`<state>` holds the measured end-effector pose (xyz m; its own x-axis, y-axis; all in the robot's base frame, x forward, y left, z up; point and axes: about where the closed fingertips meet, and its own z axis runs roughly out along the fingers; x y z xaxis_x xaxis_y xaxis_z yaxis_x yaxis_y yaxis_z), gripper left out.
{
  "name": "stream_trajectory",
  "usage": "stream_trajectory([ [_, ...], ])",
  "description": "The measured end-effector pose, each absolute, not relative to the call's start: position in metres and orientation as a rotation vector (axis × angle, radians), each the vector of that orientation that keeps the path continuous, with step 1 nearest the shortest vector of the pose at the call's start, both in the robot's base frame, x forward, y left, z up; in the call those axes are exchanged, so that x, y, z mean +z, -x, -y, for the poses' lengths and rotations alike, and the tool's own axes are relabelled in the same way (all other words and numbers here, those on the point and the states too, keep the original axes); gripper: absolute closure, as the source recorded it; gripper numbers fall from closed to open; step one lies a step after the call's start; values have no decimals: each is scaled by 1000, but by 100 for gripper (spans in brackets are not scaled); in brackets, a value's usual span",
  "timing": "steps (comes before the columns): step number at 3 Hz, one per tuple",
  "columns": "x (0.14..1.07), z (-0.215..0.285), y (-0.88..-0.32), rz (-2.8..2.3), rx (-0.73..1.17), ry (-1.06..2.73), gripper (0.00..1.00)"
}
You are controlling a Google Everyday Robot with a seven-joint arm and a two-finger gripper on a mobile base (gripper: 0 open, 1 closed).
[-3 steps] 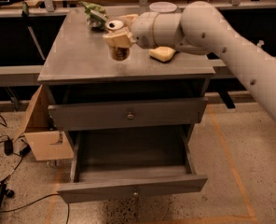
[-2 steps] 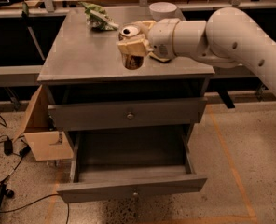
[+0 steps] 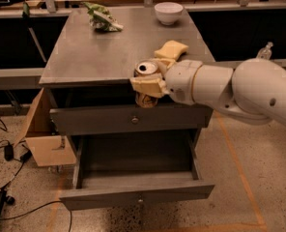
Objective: Place orange can into middle drawer
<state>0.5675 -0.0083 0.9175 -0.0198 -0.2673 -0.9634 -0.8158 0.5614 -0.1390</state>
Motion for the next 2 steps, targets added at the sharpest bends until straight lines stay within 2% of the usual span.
stream_trajectory([
  [1,877,-5,-549,-1610,524,924,100],
  [2,833,-15,-556,-1661,471,908,100],
])
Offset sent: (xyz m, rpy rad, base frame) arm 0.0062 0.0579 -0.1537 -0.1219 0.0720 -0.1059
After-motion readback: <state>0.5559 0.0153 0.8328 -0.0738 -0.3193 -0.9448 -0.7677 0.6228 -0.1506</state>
